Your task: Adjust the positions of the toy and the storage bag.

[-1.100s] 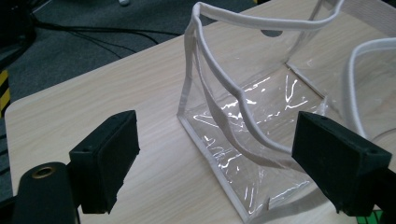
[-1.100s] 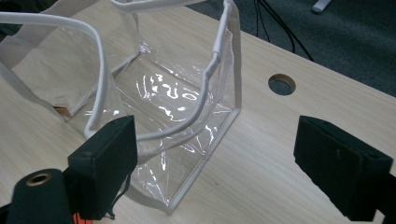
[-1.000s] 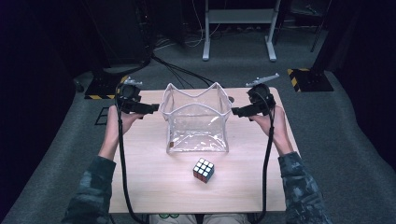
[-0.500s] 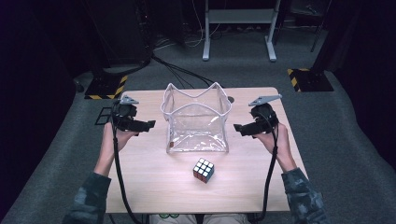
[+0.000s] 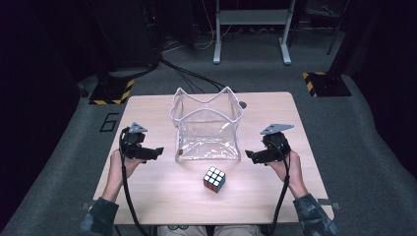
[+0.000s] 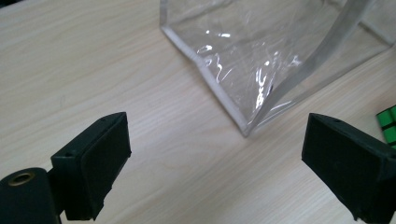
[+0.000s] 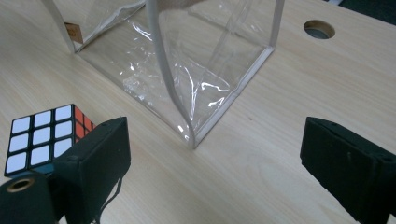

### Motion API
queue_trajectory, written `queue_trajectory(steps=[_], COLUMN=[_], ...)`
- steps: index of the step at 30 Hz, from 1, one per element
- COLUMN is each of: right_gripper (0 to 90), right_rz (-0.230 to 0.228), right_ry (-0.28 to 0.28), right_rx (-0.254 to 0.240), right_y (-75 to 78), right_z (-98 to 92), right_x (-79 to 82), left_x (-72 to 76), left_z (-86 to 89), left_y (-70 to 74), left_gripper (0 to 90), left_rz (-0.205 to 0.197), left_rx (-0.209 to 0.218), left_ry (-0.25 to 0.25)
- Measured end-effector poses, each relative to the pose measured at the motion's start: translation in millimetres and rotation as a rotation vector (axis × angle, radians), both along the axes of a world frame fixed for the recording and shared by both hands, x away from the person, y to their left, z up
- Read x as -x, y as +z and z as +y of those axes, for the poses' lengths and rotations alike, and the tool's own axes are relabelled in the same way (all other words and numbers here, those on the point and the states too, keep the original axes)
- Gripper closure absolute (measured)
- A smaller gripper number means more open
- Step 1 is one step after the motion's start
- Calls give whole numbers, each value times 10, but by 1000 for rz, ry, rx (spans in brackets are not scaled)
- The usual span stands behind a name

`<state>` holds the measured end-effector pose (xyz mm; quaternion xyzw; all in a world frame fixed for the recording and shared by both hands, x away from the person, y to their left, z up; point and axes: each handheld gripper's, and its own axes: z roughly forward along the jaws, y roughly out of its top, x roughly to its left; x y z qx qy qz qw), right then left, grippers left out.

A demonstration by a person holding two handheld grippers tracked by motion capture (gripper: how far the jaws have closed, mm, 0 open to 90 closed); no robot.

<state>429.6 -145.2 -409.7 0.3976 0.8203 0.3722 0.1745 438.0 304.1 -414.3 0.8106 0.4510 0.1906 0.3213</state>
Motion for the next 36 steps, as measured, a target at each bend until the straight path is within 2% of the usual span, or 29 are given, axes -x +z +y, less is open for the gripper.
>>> queue_trajectory(steps=[6, 8, 13, 23, 26, 29, 32, 36], right_gripper=[78, 78, 78, 76, 75, 74, 72, 69], right_rz=[10, 15, 25, 36, 46, 31, 40, 50], right_ry=[2, 1, -6, -27, -37, -36, -51, -53], right_rx=[28, 29, 26, 44, 51, 64, 70, 78], right_y=[-183, -246, -421, -767, -845, -928, -1009, -1113], right_z=[32, 41, 42, 64, 73, 79, 82, 73], right_x=[121, 160, 232, 330, 365, 382, 414, 443], left_x=[74, 97, 157, 242, 262, 273, 284, 301], left_z=[42, 46, 56, 63, 55, 53, 53, 62], left_y=[-245, -311, -484, -832, -908, -989, -1080, -1103], left_gripper=[74, 72, 65, 36, 34, 32, 27, 16], left_rz=[23, 30, 45, 80, 74, 80, 77, 50], left_rx=[23, 9, 15, -12, -30, -36, -17, -1], left_ry=[12, 11, 27, 46, 54, 57, 67, 80])
